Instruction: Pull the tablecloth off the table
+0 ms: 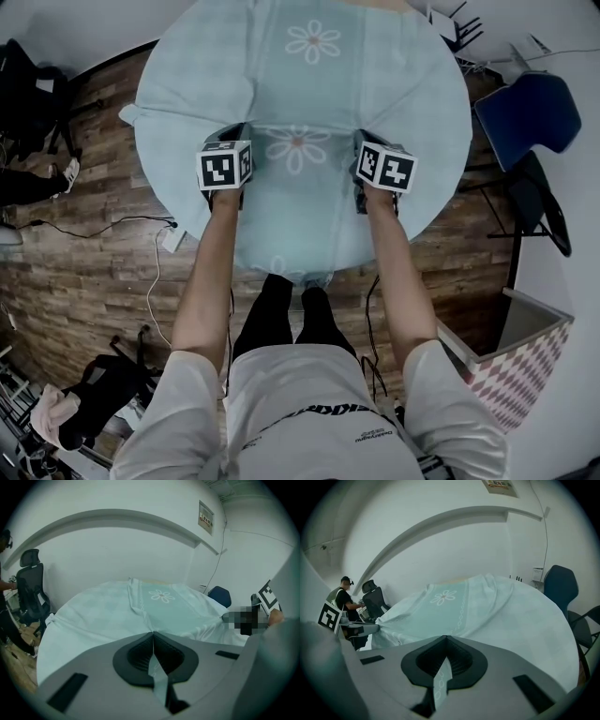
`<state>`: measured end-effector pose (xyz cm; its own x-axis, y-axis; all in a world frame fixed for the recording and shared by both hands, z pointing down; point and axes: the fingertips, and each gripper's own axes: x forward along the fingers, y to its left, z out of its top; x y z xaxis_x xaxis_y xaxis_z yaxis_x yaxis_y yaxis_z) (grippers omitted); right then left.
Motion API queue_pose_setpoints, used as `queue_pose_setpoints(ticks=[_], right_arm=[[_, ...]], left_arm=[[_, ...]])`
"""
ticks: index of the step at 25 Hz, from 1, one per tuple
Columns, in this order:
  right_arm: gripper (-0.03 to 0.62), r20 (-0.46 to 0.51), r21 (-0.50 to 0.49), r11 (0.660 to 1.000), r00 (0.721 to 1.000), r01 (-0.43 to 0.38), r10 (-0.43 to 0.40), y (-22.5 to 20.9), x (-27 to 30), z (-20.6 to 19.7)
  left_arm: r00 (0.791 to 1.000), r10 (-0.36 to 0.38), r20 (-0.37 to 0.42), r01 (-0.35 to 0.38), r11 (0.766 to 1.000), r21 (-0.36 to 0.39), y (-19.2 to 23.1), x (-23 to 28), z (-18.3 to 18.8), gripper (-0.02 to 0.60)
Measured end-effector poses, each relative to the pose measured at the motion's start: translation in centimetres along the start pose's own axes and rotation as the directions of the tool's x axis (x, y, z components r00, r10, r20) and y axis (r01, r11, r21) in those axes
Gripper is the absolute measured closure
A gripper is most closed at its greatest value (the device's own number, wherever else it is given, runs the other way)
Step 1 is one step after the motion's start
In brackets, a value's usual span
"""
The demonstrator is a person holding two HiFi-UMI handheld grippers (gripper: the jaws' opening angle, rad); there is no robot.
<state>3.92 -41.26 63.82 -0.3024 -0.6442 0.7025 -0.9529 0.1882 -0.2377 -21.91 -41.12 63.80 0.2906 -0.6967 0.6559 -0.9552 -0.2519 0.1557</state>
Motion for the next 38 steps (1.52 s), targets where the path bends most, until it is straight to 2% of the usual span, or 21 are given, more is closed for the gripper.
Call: queue_pose_setpoints(ticks=[20,30,38], right_arm=[[0.56,0.05,-0.04,0.998,0.998,-0.045,0.047,2.3,-10.3,-4.6],[0.56,0.113,-0.065,0.996,0.991,-0.058,0.065,2.6,-15.5,-5.7],[0.56,0.142,-0.08,0.994,0.986,-0.076,0.087,3.2,-19.4,-6.7]], left_arm=[[0.998,0.022,0.051,-0.023,1.0,0.018,-4.8,-10.7,-4.4,0.566],[0.992,0.038,0.122,-0.038,0.999,-0.004,-7.6,-15.7,-5.4,0.566],[0.986,0.046,0.16,-0.05,0.999,0.02,-9.5,-19.6,-5.5,0.566]])
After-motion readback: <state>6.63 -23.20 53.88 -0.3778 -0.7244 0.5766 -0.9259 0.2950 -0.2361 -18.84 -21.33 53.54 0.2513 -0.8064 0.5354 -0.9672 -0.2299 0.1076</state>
